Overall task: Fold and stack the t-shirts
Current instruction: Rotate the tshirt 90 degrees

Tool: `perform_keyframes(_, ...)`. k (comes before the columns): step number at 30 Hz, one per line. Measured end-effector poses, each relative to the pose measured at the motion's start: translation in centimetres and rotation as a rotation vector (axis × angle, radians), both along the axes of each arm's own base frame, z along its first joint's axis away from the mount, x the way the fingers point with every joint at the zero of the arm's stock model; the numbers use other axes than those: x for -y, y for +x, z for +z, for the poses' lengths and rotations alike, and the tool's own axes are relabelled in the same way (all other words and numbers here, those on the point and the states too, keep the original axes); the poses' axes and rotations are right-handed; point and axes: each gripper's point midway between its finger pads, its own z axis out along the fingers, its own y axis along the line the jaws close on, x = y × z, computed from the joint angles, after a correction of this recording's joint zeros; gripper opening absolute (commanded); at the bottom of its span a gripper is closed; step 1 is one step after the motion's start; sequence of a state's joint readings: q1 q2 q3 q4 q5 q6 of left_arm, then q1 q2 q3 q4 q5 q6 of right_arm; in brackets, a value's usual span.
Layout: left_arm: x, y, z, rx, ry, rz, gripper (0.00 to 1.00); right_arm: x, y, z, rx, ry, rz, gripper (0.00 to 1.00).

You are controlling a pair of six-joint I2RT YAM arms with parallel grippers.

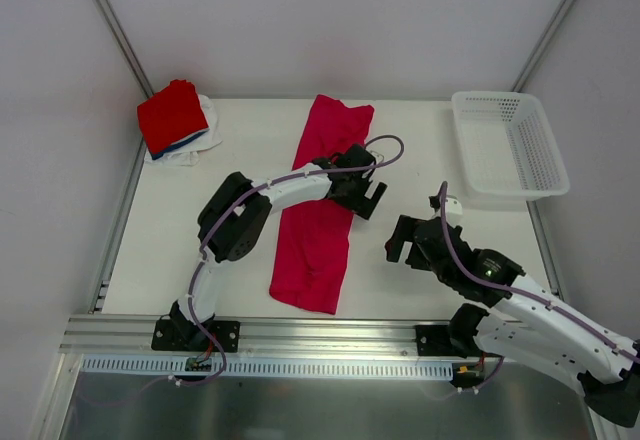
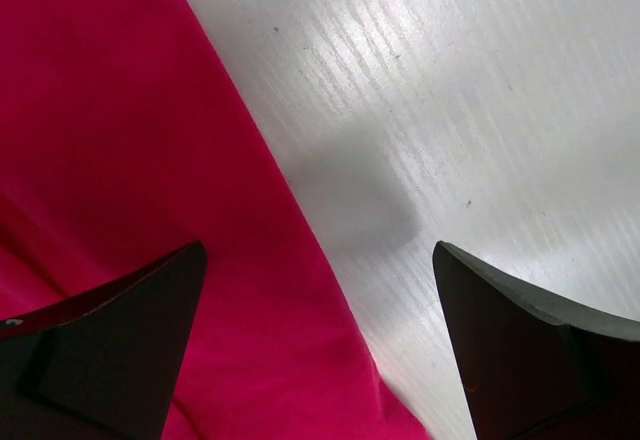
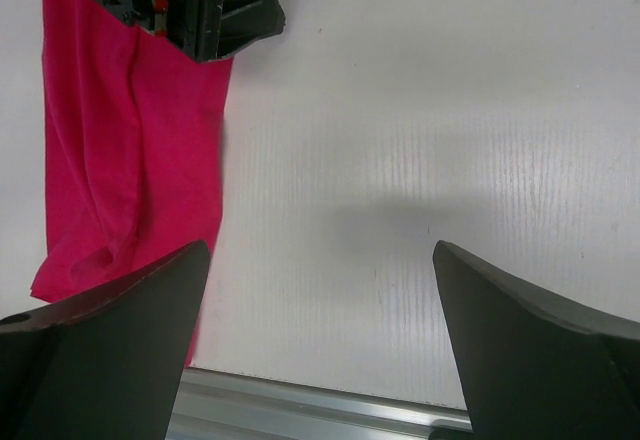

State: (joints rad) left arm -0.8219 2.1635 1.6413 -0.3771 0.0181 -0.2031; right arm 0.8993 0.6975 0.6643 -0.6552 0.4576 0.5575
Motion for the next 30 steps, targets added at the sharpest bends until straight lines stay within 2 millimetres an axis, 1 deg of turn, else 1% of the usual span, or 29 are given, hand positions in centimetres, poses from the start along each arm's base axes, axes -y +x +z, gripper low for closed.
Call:
perform_keyframes(4,0.3,0.4,0.3,0.008,-0.020,0.001,0.99,0.0,0.1,-0.9,-0.027,-0.038,-0.001,0.99)
perform_keyframes(7,1.2,1.2,1.0,0.003,-0.066,-0.007,0.99,-0.1,0.1,-1.3,-0.039,-0.054,0.000,0.99)
perform_keyframes(10,2.6,2.7,1.9,-0.016,-0.162,-0.002,0.99,-0.1,0.1,-1.2,-0.038,-0.053,0.000,0.99)
perform_keyframes(12,2.9,3.8,1.9,-0.034,-0.206,0.011,0.99,0.0,0.1,-1.2,-0.037,-0.053,0.000,0.99)
perform_keyframes(15,3.1,5.2,1.3,-0.080,-0.266,0.034,0.99,0.3,0.0,-1.2,-0.035,-0.057,-0.005,0.99)
perform_keyframes(18,3.6,6.7,2.0,-0.097,-0.329,0.046,0.99,0.7,-0.2,-1.2,-0.039,-0.069,-0.009,1.00)
perform_keyframes(21,4.1,8.0,1.9,-0.104,-0.368,0.054,0.99,1.2,-0.4,-1.2,-0.041,-0.085,-0.017,1.00)
perform_keyframes(27,5.4,9.8,2.2,-0.139,-0.461,0.054,0.99,2.3,-0.8,-0.4,-0.026,-0.089,-0.033,0.99)
perform_keyframes(30,5.9,10.7,2.4,-0.153,-0.509,0.058,0.99,2.9,-1.1,-0.5,-0.030,-0.105,-0.043,0.99)
